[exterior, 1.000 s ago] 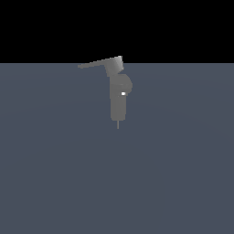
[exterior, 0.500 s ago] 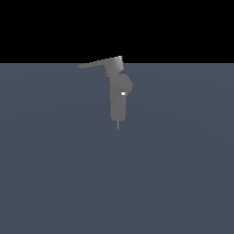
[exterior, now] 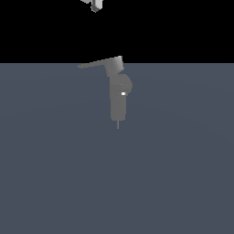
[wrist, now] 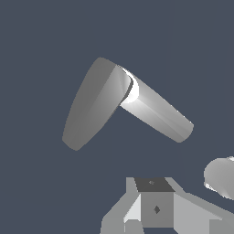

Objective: Turn on the faucet by rotating a designated handle.

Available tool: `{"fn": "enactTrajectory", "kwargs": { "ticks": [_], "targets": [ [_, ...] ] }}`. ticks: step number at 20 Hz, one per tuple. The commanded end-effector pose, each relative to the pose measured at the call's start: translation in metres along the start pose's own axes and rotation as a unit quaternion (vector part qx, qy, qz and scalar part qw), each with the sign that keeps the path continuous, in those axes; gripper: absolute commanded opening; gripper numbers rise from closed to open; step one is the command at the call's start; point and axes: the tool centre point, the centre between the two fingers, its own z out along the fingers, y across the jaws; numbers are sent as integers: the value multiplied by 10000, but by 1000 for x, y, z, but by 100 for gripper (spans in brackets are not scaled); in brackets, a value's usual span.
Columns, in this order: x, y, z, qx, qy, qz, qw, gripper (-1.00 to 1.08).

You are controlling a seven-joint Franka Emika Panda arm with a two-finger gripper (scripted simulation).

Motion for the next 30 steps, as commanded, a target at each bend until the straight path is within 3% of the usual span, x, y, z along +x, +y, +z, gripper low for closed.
{"fn": "enactTrajectory", "kwargs": {
  "ticks": [1, 9, 18, 24, 30],
  "targets": [
    [7, -16, 11, -43, -6, 337, 9994, -100],
    [26, -63, 51, -203, 58, 1366, 9904, -100],
    [40, -111, 104, -370, 256, 2409, 9695, -100],
    [44, -132, 131, -434, 387, 2853, 9567, -100],
    [45, -142, 146, -463, 466, 3082, 9490, -100]
  ]
}}
